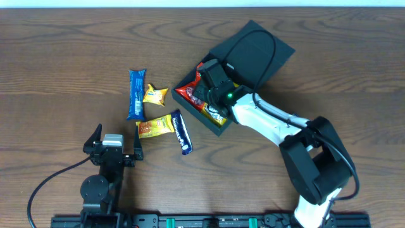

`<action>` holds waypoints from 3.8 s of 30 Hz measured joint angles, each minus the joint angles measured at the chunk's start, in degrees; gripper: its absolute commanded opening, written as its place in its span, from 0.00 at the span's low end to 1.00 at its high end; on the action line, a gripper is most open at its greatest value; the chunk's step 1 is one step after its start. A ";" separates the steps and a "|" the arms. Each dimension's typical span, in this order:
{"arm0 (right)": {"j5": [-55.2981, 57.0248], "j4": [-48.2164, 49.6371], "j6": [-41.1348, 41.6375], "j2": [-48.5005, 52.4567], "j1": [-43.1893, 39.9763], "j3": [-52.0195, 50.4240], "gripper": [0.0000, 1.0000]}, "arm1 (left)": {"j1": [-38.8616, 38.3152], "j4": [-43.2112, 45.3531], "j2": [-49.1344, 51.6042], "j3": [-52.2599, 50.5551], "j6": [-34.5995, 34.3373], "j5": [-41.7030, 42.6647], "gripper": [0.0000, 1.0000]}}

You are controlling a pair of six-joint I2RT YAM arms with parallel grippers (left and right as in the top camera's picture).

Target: Pack container

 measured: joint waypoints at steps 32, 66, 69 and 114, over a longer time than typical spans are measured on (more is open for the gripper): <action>-1.38 -12.17 -6.80 -10.25 0.26 0.09 0.02 | 0.00 -0.04 0.00 0.00 0.00 0.02 0.95; 16.68 -28.83 -14.88 -10.54 -0.17 -3.67 0.01 | 0.00 -0.02 0.00 0.00 0.00 0.00 0.96; 18.51 -28.50 -17.88 -10.54 -2.08 -3.67 0.01 | 0.00 -0.02 0.00 0.00 0.00 0.00 0.95; 17.64 8.13 -36.85 -2.23 -14.29 -4.22 0.01 | 0.00 -0.04 0.00 0.00 0.00 0.02 0.95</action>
